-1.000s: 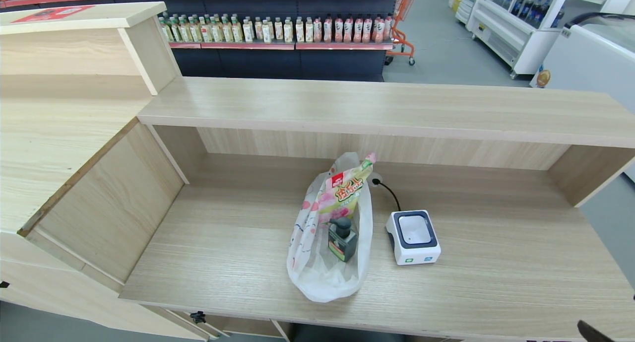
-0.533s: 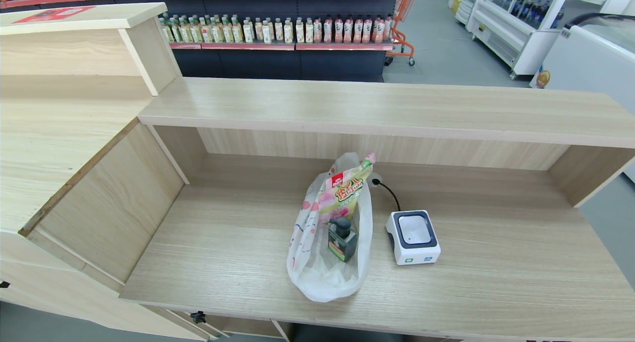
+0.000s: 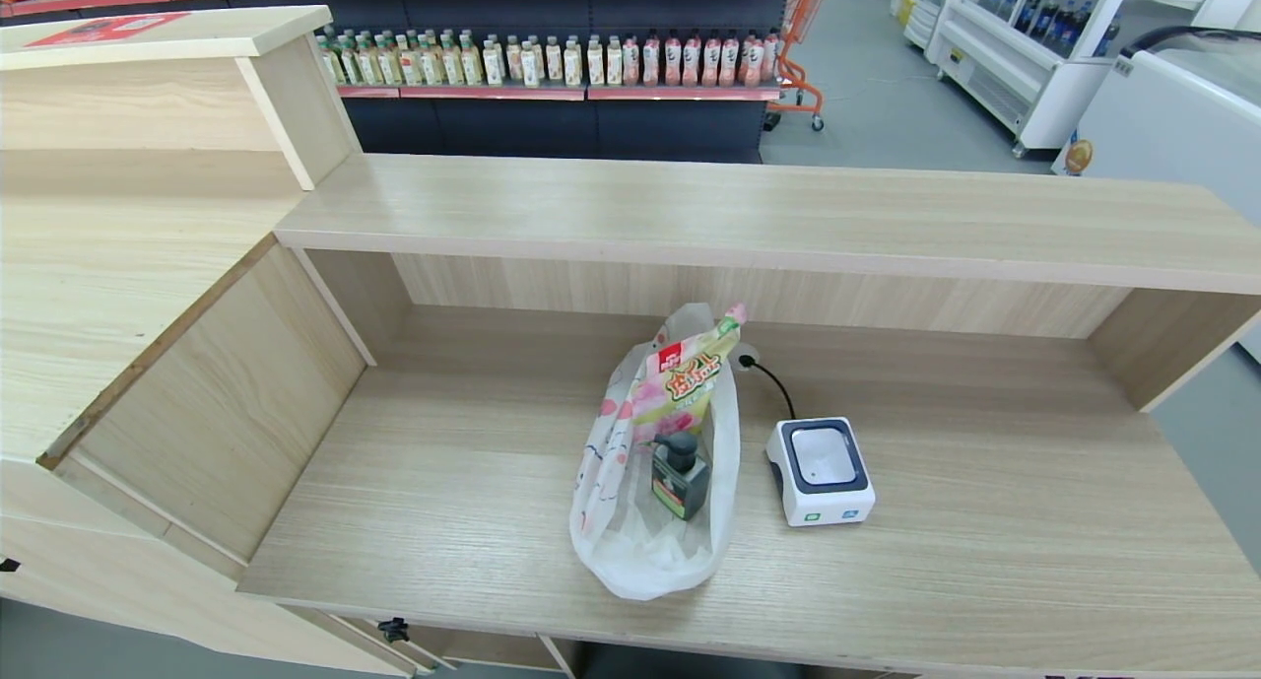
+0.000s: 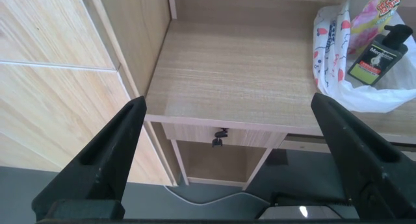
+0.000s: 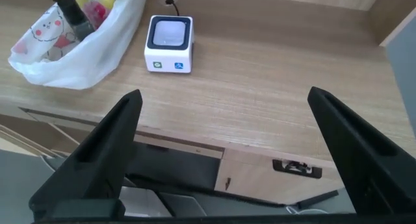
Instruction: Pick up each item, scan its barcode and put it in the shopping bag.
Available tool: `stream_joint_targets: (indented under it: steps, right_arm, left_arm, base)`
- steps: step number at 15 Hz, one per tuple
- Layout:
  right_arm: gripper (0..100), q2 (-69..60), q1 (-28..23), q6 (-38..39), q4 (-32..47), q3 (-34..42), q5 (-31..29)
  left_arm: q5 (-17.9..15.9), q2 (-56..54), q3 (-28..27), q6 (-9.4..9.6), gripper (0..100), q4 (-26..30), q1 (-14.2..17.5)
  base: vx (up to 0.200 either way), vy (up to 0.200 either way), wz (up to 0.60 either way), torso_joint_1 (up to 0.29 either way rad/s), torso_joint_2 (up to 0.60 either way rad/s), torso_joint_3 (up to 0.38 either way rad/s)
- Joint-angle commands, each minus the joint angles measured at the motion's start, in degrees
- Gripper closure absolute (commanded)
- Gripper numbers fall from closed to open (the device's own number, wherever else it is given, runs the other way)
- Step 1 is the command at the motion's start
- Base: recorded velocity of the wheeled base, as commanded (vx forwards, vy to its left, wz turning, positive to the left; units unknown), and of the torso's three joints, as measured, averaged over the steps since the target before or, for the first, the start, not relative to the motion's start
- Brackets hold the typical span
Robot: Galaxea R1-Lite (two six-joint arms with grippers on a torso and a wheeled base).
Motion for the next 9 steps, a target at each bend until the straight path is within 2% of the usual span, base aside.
stream_joint_targets:
  steps: [1,9]
  right_arm:
    - [0,0.1,0.0,0.0,0.4,0.0,0.0]
    - [0,0.1,0.0,0.1,0.5,0.0,0.1]
  left_arm:
    - [0.1,0.1,0.0,-0.04,0,0.0,0.0]
    - [0.0,0.1,0.0,-0.22,0,0.0,-0.1]
  base:
    - [0.0,0.0,0.0,0.0,0.0,0.0]
    - [0.0,0.0,0.0,0.0,0.0,0.0]
